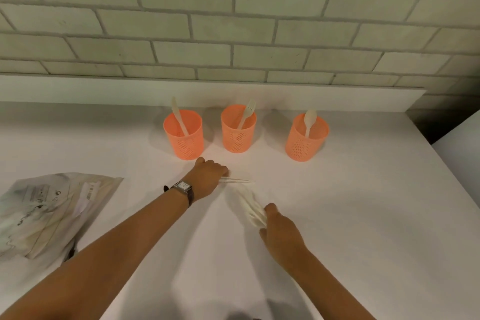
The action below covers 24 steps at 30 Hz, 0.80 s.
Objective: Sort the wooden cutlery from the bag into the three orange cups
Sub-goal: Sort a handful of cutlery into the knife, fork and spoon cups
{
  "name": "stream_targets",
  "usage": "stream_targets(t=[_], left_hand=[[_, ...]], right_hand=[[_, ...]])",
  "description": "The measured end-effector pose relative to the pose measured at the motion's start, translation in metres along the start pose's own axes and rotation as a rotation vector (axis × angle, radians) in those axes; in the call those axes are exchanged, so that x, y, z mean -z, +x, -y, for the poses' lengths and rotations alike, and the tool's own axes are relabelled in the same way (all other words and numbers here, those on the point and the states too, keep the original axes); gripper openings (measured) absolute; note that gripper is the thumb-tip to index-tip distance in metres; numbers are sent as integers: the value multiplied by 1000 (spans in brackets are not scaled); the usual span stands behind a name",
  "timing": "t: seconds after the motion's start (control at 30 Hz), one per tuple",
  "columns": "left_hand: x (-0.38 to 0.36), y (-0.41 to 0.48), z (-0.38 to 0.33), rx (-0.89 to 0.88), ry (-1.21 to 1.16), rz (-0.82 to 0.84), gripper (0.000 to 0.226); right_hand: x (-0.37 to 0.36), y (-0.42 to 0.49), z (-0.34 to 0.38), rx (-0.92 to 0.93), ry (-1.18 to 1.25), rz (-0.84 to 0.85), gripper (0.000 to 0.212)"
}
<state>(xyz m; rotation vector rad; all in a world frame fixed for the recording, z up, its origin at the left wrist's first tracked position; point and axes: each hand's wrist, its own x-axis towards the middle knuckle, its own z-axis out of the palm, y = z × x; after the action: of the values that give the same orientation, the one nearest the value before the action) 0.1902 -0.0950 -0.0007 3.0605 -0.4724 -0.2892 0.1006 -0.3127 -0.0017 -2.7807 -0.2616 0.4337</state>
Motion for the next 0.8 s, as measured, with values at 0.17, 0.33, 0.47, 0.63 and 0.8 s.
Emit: stream_targets(t=[0.17, 0.33, 0.47, 0.63, 0.8], left_hand=[[13, -31, 9, -11, -167, -323, 27], [38, -68, -31, -328, -186, -651, 31], [46, -74, -63, -456, -160, -659, 34], [46, -80, -61, -502, -139, -673, 49], [60, -92, -71, -203, -451, -639, 84]], right_hand=[[34, 3, -26, -297, 768, 103, 13], [56, -3, -11, -270, 1512, 266, 14], [58, -12, 20, -65, 1550, 404, 47], [65, -21, 31, 162, 1653, 573, 41], [73, -23, 40, 135, 1360, 405, 18]])
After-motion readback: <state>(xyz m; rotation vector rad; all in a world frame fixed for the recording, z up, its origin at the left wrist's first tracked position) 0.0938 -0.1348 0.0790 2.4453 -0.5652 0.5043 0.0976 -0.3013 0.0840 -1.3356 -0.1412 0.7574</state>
